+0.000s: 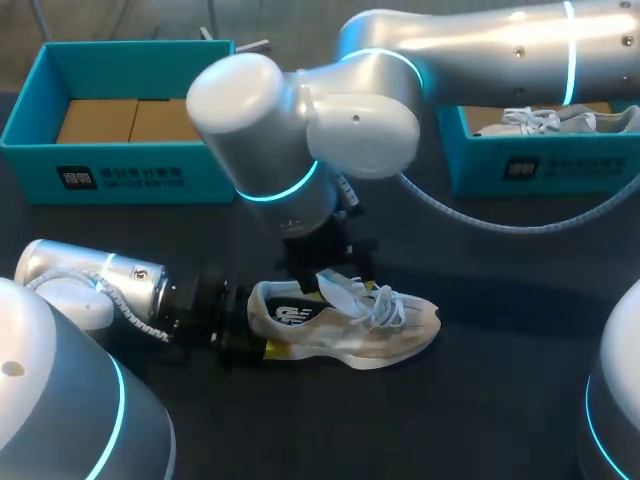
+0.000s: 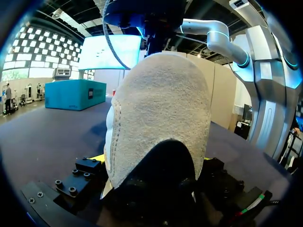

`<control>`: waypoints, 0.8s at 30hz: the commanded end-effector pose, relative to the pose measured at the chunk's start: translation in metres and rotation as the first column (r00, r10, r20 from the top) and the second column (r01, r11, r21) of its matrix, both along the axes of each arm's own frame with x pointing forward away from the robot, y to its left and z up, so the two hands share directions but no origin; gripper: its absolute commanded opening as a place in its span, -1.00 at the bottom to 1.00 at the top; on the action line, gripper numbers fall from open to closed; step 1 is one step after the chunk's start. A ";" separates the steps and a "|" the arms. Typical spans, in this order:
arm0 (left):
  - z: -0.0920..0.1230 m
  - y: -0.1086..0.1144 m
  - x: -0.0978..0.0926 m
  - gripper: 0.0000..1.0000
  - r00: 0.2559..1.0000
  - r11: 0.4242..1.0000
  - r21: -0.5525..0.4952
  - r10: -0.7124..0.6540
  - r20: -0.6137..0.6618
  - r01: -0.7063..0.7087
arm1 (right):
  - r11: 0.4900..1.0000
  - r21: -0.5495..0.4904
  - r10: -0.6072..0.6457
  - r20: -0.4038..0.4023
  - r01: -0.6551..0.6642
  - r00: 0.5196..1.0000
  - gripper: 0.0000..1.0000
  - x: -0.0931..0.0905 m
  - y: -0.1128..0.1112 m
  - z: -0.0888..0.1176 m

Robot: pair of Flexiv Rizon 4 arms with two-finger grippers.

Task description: Take the shoe out of the shoebox, open the shoe tongue, remove and reinsert the insole, then place the shoe into the shoebox

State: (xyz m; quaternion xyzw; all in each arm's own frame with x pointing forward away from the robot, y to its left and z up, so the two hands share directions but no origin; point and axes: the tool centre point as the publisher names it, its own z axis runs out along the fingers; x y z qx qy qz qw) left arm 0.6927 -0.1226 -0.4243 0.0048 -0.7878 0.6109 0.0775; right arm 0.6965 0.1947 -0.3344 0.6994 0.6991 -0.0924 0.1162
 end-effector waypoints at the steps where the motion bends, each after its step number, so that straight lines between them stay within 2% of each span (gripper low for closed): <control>1: -0.003 -0.002 -0.003 -1.00 1.000 1.000 0.001 0.003 0.000 -0.003 | 0.950 0.052 -0.311 0.110 0.307 0.944 0.11 -0.009 -0.005 0.002; 7: -0.003 -0.002 -0.003 -1.00 1.000 1.000 0.001 0.003 0.000 -0.003 | 0.944 0.073 -0.327 0.114 0.320 0.938 -0.05 -0.012 -0.002 0.002; 17: -0.003 -0.002 -0.003 -1.00 1.000 1.000 0.001 0.003 0.000 -0.003 | 0.961 0.058 -0.274 0.119 0.269 0.954 -0.07 -0.006 0.020 0.006; 24: -0.003 -0.002 -0.003 -1.00 1.000 1.000 0.001 0.003 0.000 -0.003 | 0.959 0.056 -0.281 0.122 0.276 0.952 -0.07 -0.001 0.018 0.007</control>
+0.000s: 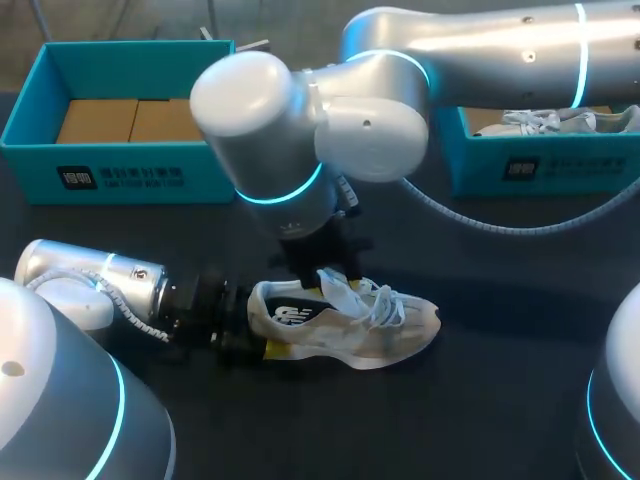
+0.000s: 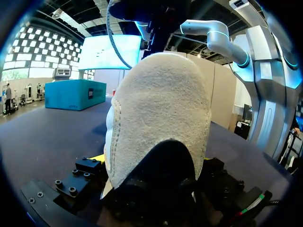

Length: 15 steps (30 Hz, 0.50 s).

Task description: Take the shoe out of the shoebox, open the shoe tongue, remove and reinsert the insole, then place the shoe into the shoebox

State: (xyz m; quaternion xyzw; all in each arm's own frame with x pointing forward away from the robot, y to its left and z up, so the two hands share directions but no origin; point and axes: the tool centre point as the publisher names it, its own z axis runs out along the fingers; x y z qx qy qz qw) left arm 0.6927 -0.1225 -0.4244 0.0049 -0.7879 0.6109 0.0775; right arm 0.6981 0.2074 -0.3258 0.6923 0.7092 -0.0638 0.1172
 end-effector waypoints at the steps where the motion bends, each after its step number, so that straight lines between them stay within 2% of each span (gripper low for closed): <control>1: -0.003 -0.002 -0.003 -1.00 1.000 1.000 0.001 0.003 0.000 -0.003 | 0.949 0.022 -0.316 0.082 0.315 0.945 -0.08 -0.002 0.003 -0.002; 15: -0.003 -0.002 -0.003 -1.00 1.000 1.000 0.001 0.003 0.000 -0.003 | 0.914 0.082 -0.404 0.109 0.397 0.908 -0.20 -0.004 -0.022 0.004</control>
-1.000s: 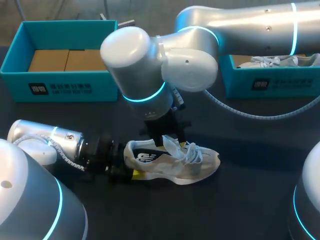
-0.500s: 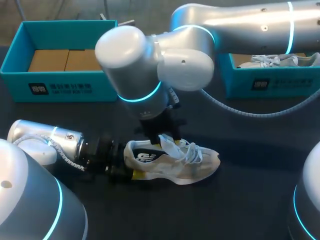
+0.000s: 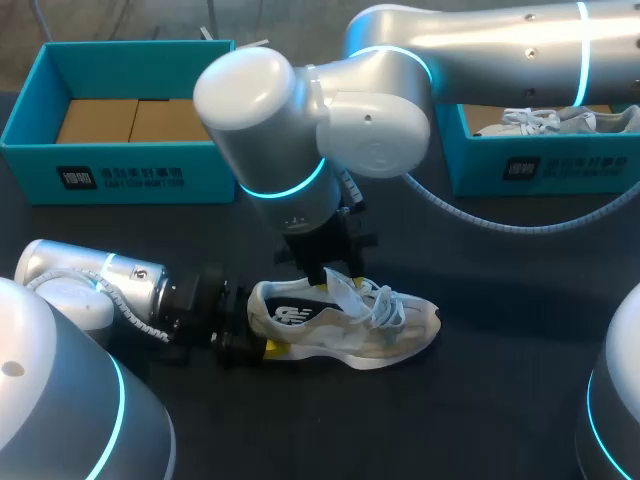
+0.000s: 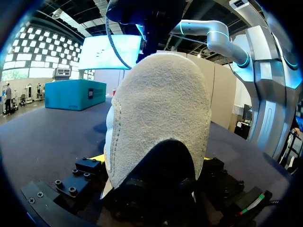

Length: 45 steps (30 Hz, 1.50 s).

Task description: Take the shoe out of the shoebox, open the shoe tongue, remove and reinsert the insole, then place the shoe into the shoebox

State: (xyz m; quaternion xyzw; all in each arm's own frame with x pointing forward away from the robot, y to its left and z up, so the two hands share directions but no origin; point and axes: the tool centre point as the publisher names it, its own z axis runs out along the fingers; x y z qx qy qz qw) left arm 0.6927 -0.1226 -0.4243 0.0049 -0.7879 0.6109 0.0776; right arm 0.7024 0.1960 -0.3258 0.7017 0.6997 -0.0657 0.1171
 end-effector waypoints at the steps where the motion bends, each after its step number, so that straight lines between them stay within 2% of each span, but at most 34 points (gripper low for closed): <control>1: -0.003 -0.002 -0.003 -1.00 1.000 1.000 0.001 0.003 0.001 -0.003 | 0.922 0.084 -0.385 0.114 0.377 0.916 -0.23 -0.008 -0.012 0.004; 5: -0.003 -0.002 -0.003 -1.00 1.000 1.000 0.001 0.003 0.001 -0.003 | 0.921 0.094 -0.387 0.119 0.378 0.914 -0.51 -0.008 -0.012 0.006; 10: -0.003 -0.002 -0.003 -1.00 1.000 1.000 0.001 0.003 0.001 -0.003 | 0.923 0.103 -0.382 0.120 0.371 0.916 -0.58 -0.009 -0.010 0.006; 13: -0.003 -0.002 -0.003 -1.00 1.000 1.000 0.001 0.003 0.001 -0.003 | 0.924 0.106 -0.380 0.120 0.368 0.917 -0.80 -0.010 -0.010 0.007; 14: -0.003 -0.002 -0.003 -1.00 1.000 1.000 0.001 0.003 0.001 -0.003 | 0.922 0.109 -0.382 0.122 0.370 0.916 -0.98 -0.011 -0.010 0.007; 15: -0.003 -0.002 -0.003 -1.00 1.000 1.000 0.001 0.003 0.001 -0.003 | 0.921 0.113 -0.384 0.124 0.372 0.915 -1.00 -0.011 -0.011 0.008; 23: -0.003 -0.002 -0.003 -1.00 1.000 1.000 0.001 0.003 0.001 -0.003 | 0.889 0.170 -0.446 0.100 0.426 0.890 -1.00 -0.018 -0.027 0.013; 27: -0.003 -0.002 -0.003 -1.00 1.000 1.000 0.001 0.003 0.001 -0.003 | 0.847 0.278 -0.488 0.065 0.453 0.871 -1.00 -0.023 -0.047 0.015; 31: -0.003 -0.002 -0.003 -1.00 1.000 1.000 0.001 0.003 0.001 -0.003 | 0.779 0.431 -0.517 0.032 0.455 0.855 -1.00 -0.033 -0.070 0.017; 34: -0.003 -0.002 -0.003 -1.00 1.000 1.000 0.001 0.003 0.001 -0.003 | 0.739 0.501 -0.529 0.017 0.451 0.848 -1.00 -0.038 -0.080 0.017; 39: -0.003 -0.002 -0.003 -1.00 1.000 1.000 0.001 0.003 0.001 -0.003 | 0.684 0.591 -0.532 0.003 0.428 0.847 -1.00 -0.045 -0.096 0.016; 45: -0.003 -0.002 -0.003 -1.00 1.000 1.000 0.001 0.003 0.001 -0.003 | 0.648 0.644 -0.525 -0.009 0.406 0.851 -1.00 -0.047 -0.107 0.012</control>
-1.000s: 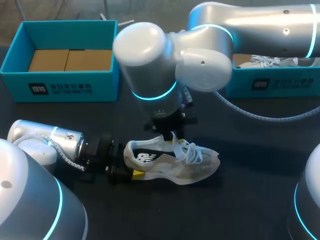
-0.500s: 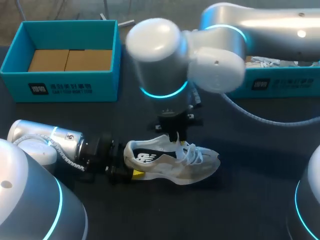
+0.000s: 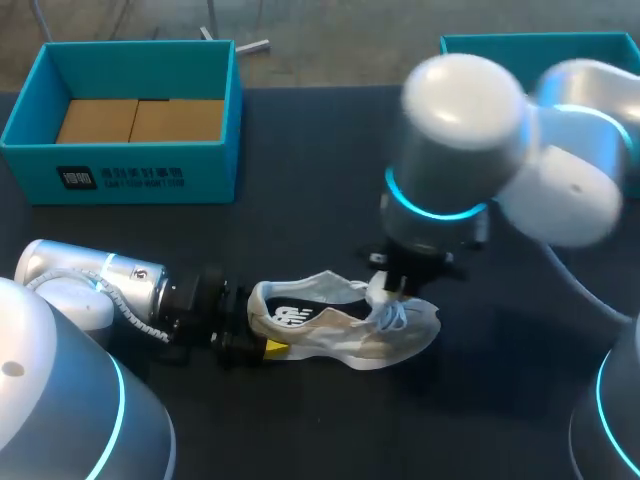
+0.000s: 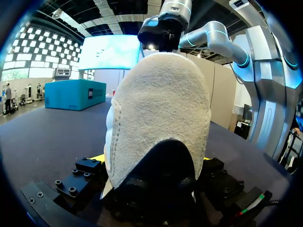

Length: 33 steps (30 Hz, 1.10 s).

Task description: Take the shoe out of the shoebox, open the shoe tongue, remove and reinsert the insole, then place the shoe into the shoebox

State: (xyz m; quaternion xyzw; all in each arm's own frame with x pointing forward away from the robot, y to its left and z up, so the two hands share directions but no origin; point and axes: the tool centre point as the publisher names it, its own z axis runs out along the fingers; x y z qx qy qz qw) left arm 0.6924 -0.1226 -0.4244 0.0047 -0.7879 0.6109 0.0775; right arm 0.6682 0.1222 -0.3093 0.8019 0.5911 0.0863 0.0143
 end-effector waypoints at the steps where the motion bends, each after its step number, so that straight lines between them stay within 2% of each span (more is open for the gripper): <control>1: -0.003 -0.002 -0.003 -1.00 1.000 1.000 0.001 0.004 0.000 -0.004 | 0.917 0.320 -0.260 0.030 0.237 0.965 -1.00 -0.013 -0.034 -0.005; 9: -0.003 -0.002 -0.003 -1.00 1.000 1.000 0.001 0.004 0.000 -0.004 | 0.906 0.366 -0.232 0.007 0.213 0.973 -1.00 -0.009 -0.041 -0.017; 15: -0.003 -0.002 -0.003 -1.00 1.000 1.000 0.001 0.004 0.000 -0.004 | 0.908 0.377 -0.192 -0.008 0.180 0.981 -0.84 -0.005 -0.036 -0.025; 21: -0.003 -0.002 -0.003 -1.00 1.000 1.000 0.001 0.004 0.000 -0.004 | 0.911 0.380 -0.169 -0.010 0.160 0.986 -0.53 -0.004 -0.034 -0.025; 25: -0.003 -0.002 -0.003 -1.00 1.000 1.000 0.001 0.004 0.000 -0.004 | 0.917 0.368 -0.161 -0.010 0.153 0.987 -0.16 -0.006 -0.033 -0.019; 29: -0.003 -0.002 -0.003 -1.00 1.000 1.000 0.001 0.004 0.000 -0.004 | 0.934 0.332 -0.141 -0.006 0.135 0.990 -0.11 -0.008 -0.031 -0.009; 33: -0.003 -0.002 -0.003 -1.00 1.000 1.000 0.001 0.004 0.000 -0.004 | 0.956 0.271 -0.117 0.004 0.111 0.993 -0.05 -0.010 -0.027 0.011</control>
